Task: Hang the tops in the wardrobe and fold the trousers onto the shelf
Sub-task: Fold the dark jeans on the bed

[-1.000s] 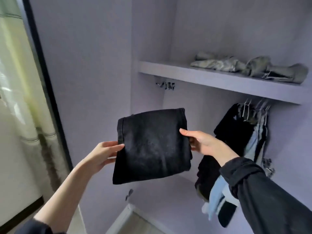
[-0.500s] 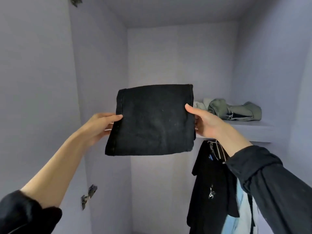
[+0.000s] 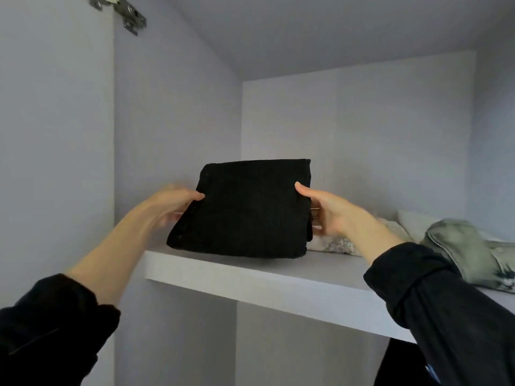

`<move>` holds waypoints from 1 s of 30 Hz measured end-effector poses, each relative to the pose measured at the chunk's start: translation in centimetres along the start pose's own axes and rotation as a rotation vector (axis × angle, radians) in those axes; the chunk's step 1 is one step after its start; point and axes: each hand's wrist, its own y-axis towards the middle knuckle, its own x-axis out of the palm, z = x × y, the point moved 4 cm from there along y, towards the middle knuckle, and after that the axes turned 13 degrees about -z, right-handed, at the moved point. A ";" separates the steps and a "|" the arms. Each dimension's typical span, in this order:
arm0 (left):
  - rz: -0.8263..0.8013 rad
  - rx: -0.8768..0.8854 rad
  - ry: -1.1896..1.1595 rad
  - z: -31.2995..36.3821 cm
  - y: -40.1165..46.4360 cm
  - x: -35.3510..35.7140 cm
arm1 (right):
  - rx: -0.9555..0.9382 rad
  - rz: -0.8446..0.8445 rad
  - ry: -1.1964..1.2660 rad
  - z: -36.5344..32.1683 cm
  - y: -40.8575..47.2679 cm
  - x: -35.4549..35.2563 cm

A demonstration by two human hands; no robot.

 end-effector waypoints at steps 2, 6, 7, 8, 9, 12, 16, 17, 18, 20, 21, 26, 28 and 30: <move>0.046 -0.024 0.017 -0.7 1.3 -1.0 | 0.041 -0.056 -0.042 0.3 2.6 0.5; 0.089 -0.140 0.301 -2.3 2.9 -1.1 | 0.080 0.007 -0.342 0.9 5.4 1.5; 0.098 -0.156 0.449 -2.7 3.5 -0.9 | 0.071 0.044 -0.435 1.0 5.9 1.8; 0.121 -0.149 0.605 -2.8 3.8 -0.7 | 0.056 0.086 -0.527 0.8 6.4 2.0; 0.150 -0.106 0.727 -2.5 3.8 -0.3 | 0.033 0.117 -0.631 0.6 6.9 2.3; 0.016 0.091 0.830 -1.6 3.2 1.9 | -0.049 0.146 -0.851 -0.2 7.8 3.4; -0.426 -0.042 1.077 -2.7 2.9 4.8 | -0.110 0.193 -0.885 -1.0 9.0 2.2; -0.436 -0.057 1.081 -2.7 3.2 4.6 | -0.094 0.211 -0.914 -0.9 9.2 1.1; -0.437 -0.055 1.072 -2.7 3.7 4.4 | -0.039 0.230 -0.989 -0.7 9.5 0.1; -0.424 -0.042 1.073 -3.1 5.2 3.8 | 0.135 0.241 -1.238 1.0 10.1 -2.2; -0.417 -0.052 1.089 -3.5 6.0 3.7 | 0.245 0.198 -1.338 2.3 10.3 -3.1; -0.376 -0.156 1.239 -3.5 10.3 4.4 | 0.449 0.039 -1.442 5.6 11.7 -5.2; -0.375 -0.197 1.294 -3.4 12.3 5.1 | 0.466 0.033 -1.448 5.5 11.8 -5.1; -0.379 -0.226 1.324 -3.5 14.5 6.0 | 0.481 0.018 -1.461 5.6 12.0 -5.1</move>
